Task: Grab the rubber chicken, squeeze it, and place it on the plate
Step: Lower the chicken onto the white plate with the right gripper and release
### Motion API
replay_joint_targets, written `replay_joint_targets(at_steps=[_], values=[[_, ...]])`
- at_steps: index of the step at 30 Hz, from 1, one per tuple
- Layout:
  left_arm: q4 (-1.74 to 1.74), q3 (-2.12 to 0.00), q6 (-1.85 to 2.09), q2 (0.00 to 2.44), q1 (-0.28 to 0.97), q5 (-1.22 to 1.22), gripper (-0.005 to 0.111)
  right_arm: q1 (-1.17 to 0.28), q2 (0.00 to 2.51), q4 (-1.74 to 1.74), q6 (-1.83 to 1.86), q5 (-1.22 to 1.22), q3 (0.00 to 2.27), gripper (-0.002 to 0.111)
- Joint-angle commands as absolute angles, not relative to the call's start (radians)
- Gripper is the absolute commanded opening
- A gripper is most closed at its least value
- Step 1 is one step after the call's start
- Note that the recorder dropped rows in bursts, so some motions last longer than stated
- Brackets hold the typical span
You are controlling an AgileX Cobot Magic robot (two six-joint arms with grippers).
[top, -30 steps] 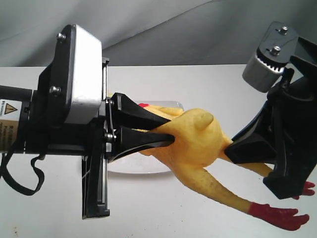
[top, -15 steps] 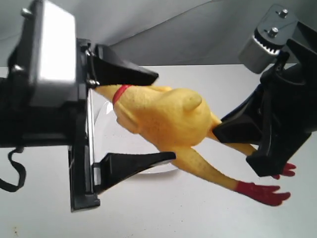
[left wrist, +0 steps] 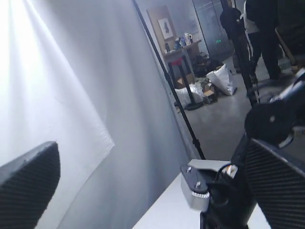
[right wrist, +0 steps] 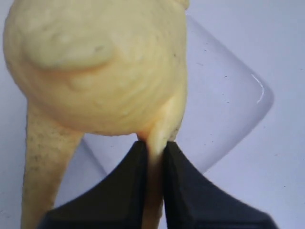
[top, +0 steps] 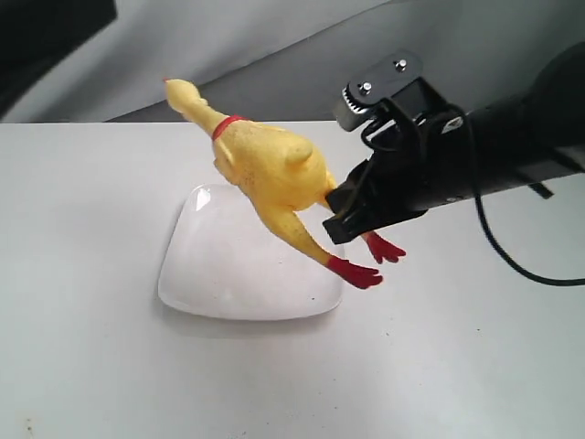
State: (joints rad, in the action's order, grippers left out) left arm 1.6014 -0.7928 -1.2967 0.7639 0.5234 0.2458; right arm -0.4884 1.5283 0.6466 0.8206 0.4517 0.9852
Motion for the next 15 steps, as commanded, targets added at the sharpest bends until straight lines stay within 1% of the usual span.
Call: replay_joint_targets(at_steps=[1,4,6,11,12,13,14,15], values=[[1.585,-0.796,-1.311,0.721,0.528,0.227,0.099,-0.491,1.660,0.721,0.875,0.296,0.990,0.000],[1.585,-0.796,-1.311,0.721,0.528,0.227,0.099,-0.491,1.789,0.812,0.952,0.278,0.990,0.000],[1.585,-0.796,-1.311,0.726,0.528,0.227,0.099,-0.491,1.830,0.820,0.977,0.302,0.990,0.000],[1.585,-0.796,-1.311,0.726,0.528,0.227,0.099,-0.491,1.853,0.818,0.970,0.325,0.990,0.000],[1.585,-0.796,-1.311,0.726,0.528,0.227,0.099,-0.491,1.840,0.804,0.964,0.325,0.990,0.007],[1.585,-0.796,-1.311,0.726,0.528,0.227,0.099,-0.491,1.820,0.778,0.964,0.327,0.990,0.021],[1.585,-0.796,-1.311,0.726,0.528,0.227,0.099,-0.491,1.806,0.764,0.957,0.335,0.990,0.031],[1.585,-0.796,-1.316,0.726,0.528,0.227,0.099,-0.489,1.775,0.748,0.956,0.358,0.990,0.045]])
